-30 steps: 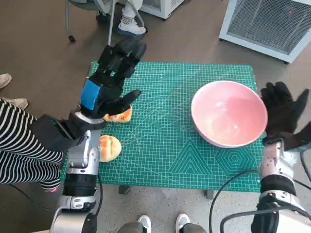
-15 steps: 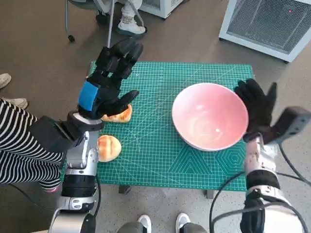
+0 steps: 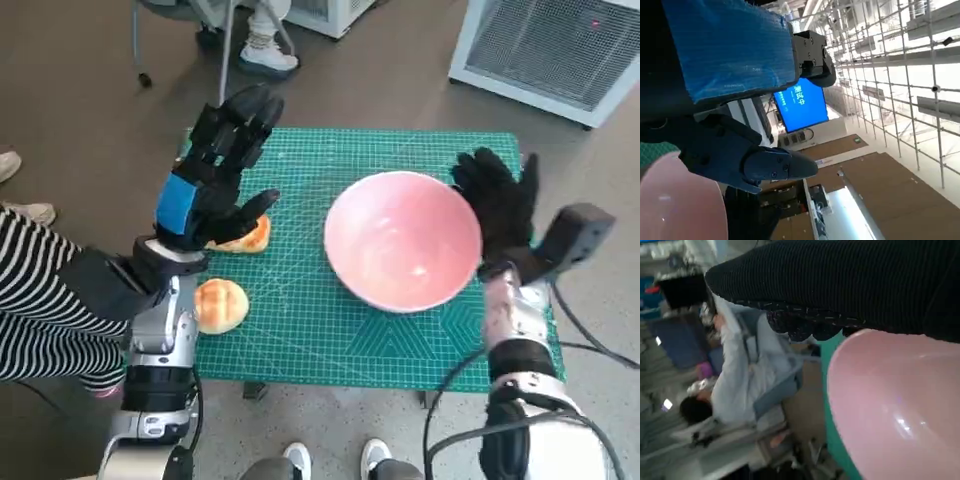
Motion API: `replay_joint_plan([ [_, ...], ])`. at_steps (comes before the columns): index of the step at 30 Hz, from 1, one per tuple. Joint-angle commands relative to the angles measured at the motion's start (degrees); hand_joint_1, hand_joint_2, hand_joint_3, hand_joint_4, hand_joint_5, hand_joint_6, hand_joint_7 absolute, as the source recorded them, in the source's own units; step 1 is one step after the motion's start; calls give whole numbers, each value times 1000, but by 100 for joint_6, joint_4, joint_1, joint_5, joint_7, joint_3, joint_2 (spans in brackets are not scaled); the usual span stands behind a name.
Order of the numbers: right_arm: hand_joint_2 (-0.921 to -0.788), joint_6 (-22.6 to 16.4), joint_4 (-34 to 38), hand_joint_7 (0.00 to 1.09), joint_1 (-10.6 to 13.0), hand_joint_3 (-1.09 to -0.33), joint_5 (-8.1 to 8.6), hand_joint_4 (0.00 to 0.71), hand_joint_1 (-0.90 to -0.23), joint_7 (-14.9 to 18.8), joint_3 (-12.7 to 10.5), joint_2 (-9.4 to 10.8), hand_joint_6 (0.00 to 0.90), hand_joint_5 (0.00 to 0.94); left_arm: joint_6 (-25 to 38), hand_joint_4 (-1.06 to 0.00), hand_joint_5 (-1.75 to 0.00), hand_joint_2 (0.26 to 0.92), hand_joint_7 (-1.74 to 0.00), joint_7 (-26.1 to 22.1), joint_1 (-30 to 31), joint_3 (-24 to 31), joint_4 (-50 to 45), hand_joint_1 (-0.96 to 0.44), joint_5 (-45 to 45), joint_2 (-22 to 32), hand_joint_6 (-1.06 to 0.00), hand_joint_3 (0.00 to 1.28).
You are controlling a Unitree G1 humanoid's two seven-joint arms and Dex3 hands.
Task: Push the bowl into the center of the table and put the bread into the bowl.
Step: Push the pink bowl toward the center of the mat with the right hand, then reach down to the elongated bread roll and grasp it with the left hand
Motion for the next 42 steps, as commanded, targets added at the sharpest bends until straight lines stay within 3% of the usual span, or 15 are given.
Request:
replay_joint_plan([
  [1, -921, 104, 111, 241, -102, -841, 124, 76, -660, -64, -123, 234, 68, 1, -109, -187, -38, 921, -537, 34, 82, 52, -117, -583, 17, 58, -44, 275],
  [10, -921, 191, 207, 245, -297, -830, 226, 77, -654, -83, -298, 408, 88, 1, -102, -198, -23, 921, -491, 63, 158, 29, -213, -584, 20, 40, -71, 273],
  [20, -921, 125, 135, 242, -322, -831, 179, 62, -640, 25, -388, 304, 89, 0, -121, -202, -16, 921, -467, 58, 288, 20, -292, -586, 28, 53, -83, 271],
  [24, -921, -97, 23, 244, -311, -823, 44, 63, -659, 6, -264, 231, 93, 1, -115, -203, -15, 921, -462, 57, 300, 25, -309, -588, 22, 63, -85, 271],
  [27, -921, -447, -147, 249, -288, -822, -134, 70, -660, -14, -82, 197, 97, 5, -99, -203, -13, 921, -458, 78, 273, 23, -308, -589, 33, 60, -87, 271],
  [32, -921, -995, -484, 265, -182, -831, -281, 95, -636, 156, 156, 192, 116, 14, -64, -203, -12, 921, -453, 120, 228, -16, -346, -589, 56, 27, -89, 274],
  [36, -921, -1399, -878, 279, -51, -809, -299, 107, -646, 367, 339, 207, 123, 17, -29, -203, -11, 921, -451, 175, 181, -68, -377, -588, 78, -5, -89, 276],
  [42, -921, -1876, -1866, 324, 347, -782, -350, 117, -681, 711, 731, 256, 108, 12, 98, -204, -10, 921, -455, 248, 75, -171, -481, -583, 69, -66, -87, 280],
])
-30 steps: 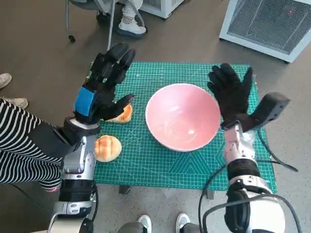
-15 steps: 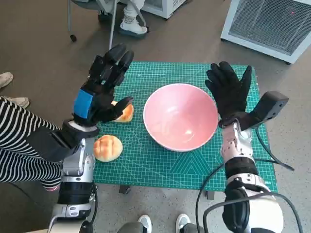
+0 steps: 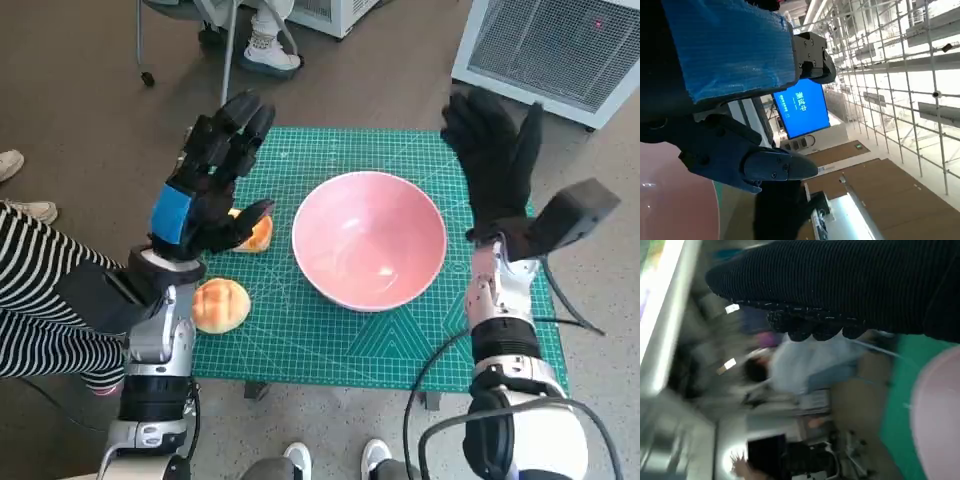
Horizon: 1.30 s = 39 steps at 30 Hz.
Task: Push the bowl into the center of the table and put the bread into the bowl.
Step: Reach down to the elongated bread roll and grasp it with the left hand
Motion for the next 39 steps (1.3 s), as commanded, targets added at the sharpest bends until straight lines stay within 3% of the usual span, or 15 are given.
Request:
replay_joint_plan([
  [1, -921, -246, -811, 334, 542, -781, -112, 118, -683, 269, 331, 38, 103, 11, 118, -204, -10, 921, -456, 63, -158, -100, -216, -582, 42, -62, -87, 281],
  [8, -921, -130, -2070, 478, 1029, -770, -132, 129, -702, 361, 693, -47, 31, 4, 269, -202, -4, 921, -594, 41, -310, -166, -308, -571, -37, -124, -13, 294],
  [16, -921, 75, -3054, 582, 1449, -752, -173, 149, -754, 342, 943, -172, 5, 8, 442, -197, 0, 921, -659, -77, -497, -201, -513, -543, -221, -141, 0, 274],
  [25, -921, 141, -3362, 612, 1619, -749, -325, 162, -761, 154, 1093, -265, -1, 12, 437, -202, -3, 921, -685, -268, -745, -179, -495, -535, -391, -123, 1, 246],
  [39, -921, 171, -3419, 581, 1661, -756, -459, 170, -768, 14, 1222, -280, -1, 13, 90, -215, -11, 921, -691, -676, -991, 14, -173, -536, -338, 153, 1, 218],
])
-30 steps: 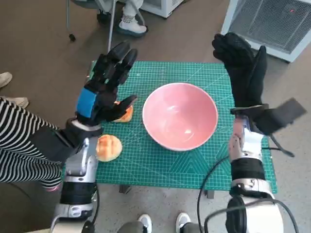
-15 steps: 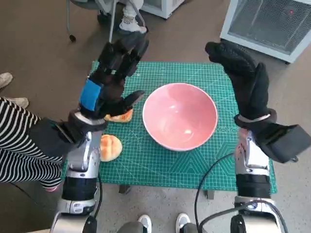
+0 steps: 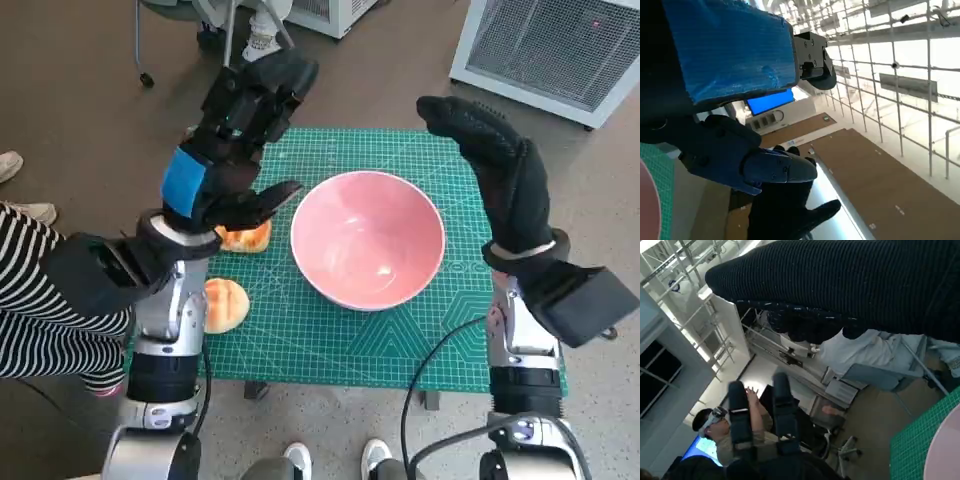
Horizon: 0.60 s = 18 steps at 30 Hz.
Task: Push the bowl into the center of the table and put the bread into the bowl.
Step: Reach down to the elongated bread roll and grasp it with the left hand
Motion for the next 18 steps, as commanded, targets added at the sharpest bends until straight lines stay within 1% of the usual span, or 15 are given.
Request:
replay_joint_plan([
  [1, -921, 103, -40, 579, 146, -756, -110, 171, -769, -79, 71, -55, -1, 13, -212, -209, -8, 921, -678, -199, -191, 135, 181, -541, 18, 290, 1, 204],
  [3, -921, 116, -77, 571, 163, -757, -112, 171, -771, -99, 89, -59, -1, 12, -271, -183, -4, 913, -640, -323, -243, 174, 268, -542, 85, 494, 1, 153],
  [5, -921, 128, -108, 567, 176, -758, -113, 171, -775, -118, 105, -59, -1, 12, -312, -147, -2, 886, -574, -406, -271, 193, 323, -519, 130, 624, 1, 110],
  [6, -921, 146, -139, 565, 192, -758, -90, 171, -776, -112, 104, -60, -1, 12, -348, -134, -1, 876, -549, -478, -299, 187, 362, -510, 271, 828, 1, 94],
  [7, -921, 176, -190, 564, 213, -758, -48, 172, -777, -99, 99, -59, -1, 12, -327, -122, -1, 860, -512, -553, -326, 152, 352, -492, 527, 1153, 1, 81],
  [9, -921, 220, -262, 564, 243, -758, -6, 173, -776, -90, 99, -53, -1, 12, -306, -80, 0, 808, -371, -643, -357, 109, 345, -410, 821, 1535, 1, 41],
  [10, -921, 253, -308, 564, 260, -757, 29, 173, -776, -82, 96, -48, -1, 12, -151, -74, 0, 801, -351, -701, -357, 64, 254, -398, 1007, 1784, 1, 36],
  [11, -921, 314, -381, 565, 284, -757, 103, 174, -774, -63, 87, -35, -1, 12, 196, -56, -1, 787, -308, -875, -385, -21, 146, -349, 1210, 2139, 1, 26],
  [12, -921, 362, -439, 577, 302, -756, 155, 175, -769, -52, 82, -24, -1, 12, 450, -35, 0, 776, -268, -1003, -405, -84, 69, -256, 1351, 2400, 1, 18],
  [13, -921, 397, -481, 585, 316, -755, 189, 175, -766, -47, 81, -18, -1, 11, 618, -22, 0, 770, -242, -1085, -417, -124, 18, -195, 1433, 2562, 1, 13],
  [14, -921, 442, -536, 588, 334, -755, 239, 175, -765, -42, 80, 0, -1, 11, 835, -18, 0, 767, -233, -1222, -454, -176, -9, -173, 1483, 2729, 1, 12],
  [15, -921, 489, -601, 594, 357, -755, 298, 176, -761, -38, 80, 27, 0, 11, 1077, -11, 1, 763, -217, -1367, -506, -232, -23, -108, 1520, 2888, 1, 9],
  [16, -921, 529, -656, 603, 376, -753, 339, 176, -758, -38, 81, 48, 0, 10, 1270, -7, 1, 762, -207, -1473, -542, -272, -46, -40, 1545, 3006, 1, 8],
  [17, -921, 570, -717, 606, 397, -753, 397, 176, -757, -38, 80, 77, 0, 10, 1475, -5, 1, 762, -203, -1570, -583, -315, -47, -16, 1568, 3115, 1, 8],
  [18, -921, 601, -762, 611, 412, -751, 431, 176, -752, -42, 84, 94, -1, 10, 1605, -3, 1, 766, -196, -1621, -605, -337, -56, 41, 1576, 3174, 1, 10],
])
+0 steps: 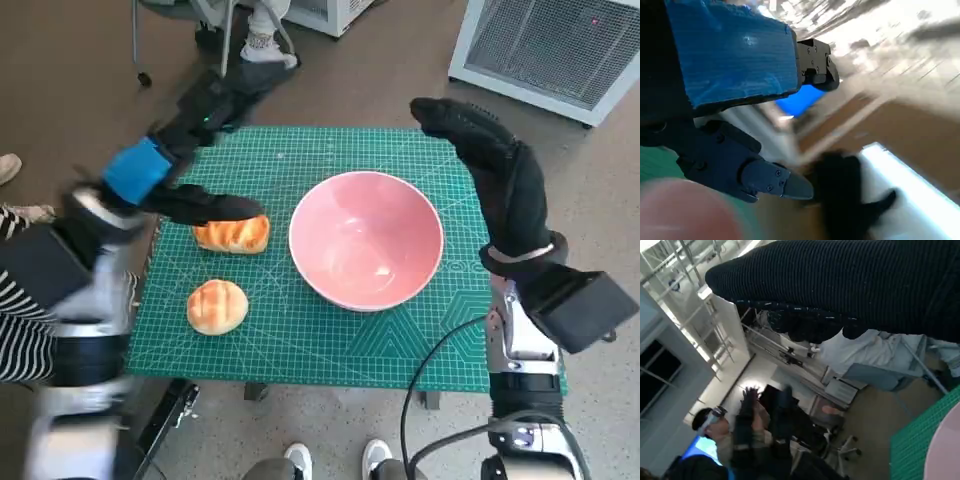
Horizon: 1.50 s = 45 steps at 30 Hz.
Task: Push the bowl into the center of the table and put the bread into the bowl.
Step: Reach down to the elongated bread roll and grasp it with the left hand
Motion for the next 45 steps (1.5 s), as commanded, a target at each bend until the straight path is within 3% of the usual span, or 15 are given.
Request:
replay_joint_plan([
  [1, -921, 279, -256, 615, 261, -750, 270, 176, -749, 35, 22, 102, -1, 9, 851, -1, 1, 768, -192, -464, -305, -230, -138, 78, 234, 633, 1, 11],
  [7, -921, 383, -353, 626, 296, -739, 400, 176, -741, 38, 26, 139, -1, 8, 927, 1, 1, 781, -199, -479, -455, -533, 165, 157, 675, 810, -43, 18],
  [16, -921, 384, -300, 632, 297, -732, 413, 178, -741, 70, -18, 129, -1, 8, 863, -16, -2, 782, -112, -211, -636, -1108, 558, 116, 1632, 852, -116, 19],
  [25, -921, 340, -192, 635, 284, -728, 397, 180, -741, 101, -45, 119, -1, 8, 588, -35, -4, 761, -63, 41, -1029, -1690, 1648, 25, 2281, 491, -160, 6],
  [34, -921, 380, -218, 637, 303, -725, 415, 182, -740, 101, -64, 106, -1, 8, 519, -40, -3, 759, -47, 260, -1396, -2096, 2690, 21, 2672, 55, -179, 4],
  [45, -921, 406, -300, 639, 396, -722, 456, 182, -737, 111, -66, 94, 1, 7, 757, -56, -6, 757, -33, 779, -1835, -2709, 3957, -12, 3469, -399, -199, 3],
])
